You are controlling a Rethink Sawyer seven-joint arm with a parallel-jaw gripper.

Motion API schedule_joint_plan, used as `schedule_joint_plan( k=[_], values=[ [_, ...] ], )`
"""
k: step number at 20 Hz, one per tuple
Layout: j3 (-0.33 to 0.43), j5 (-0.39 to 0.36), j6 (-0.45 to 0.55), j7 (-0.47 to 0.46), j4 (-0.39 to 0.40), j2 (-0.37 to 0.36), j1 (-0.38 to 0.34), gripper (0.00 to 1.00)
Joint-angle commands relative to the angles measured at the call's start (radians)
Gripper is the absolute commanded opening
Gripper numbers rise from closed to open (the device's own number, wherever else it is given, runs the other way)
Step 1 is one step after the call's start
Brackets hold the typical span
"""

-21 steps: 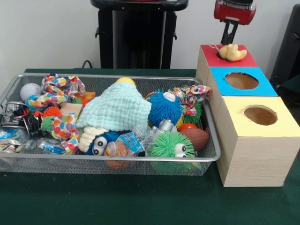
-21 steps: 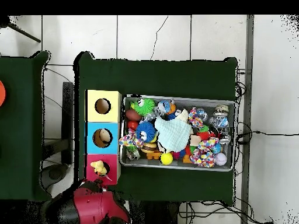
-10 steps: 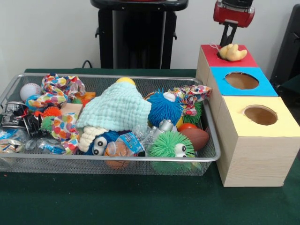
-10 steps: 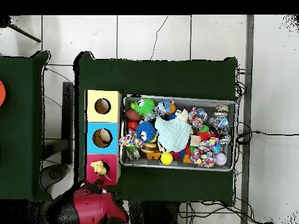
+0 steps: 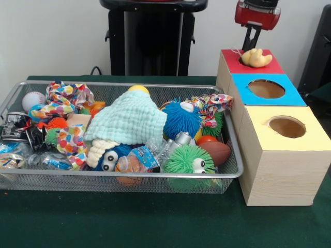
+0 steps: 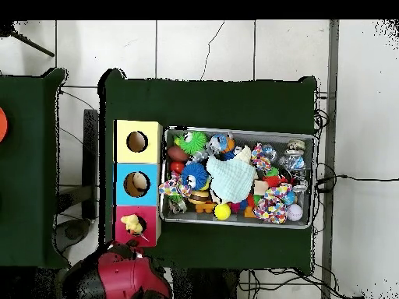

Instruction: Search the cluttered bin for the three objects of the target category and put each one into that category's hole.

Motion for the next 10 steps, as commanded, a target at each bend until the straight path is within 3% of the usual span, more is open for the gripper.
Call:
schedule_joint_plan(
  k=[1, 10],
  values=[
    [0.031, 0.004, 0.078, 0.093, -0.057, -0.007, -0.030, 0.00],
    [0.065, 0.012, 0.118, 0.076, -0.087, -0.036, -0.056, 0.00]
  ],
)
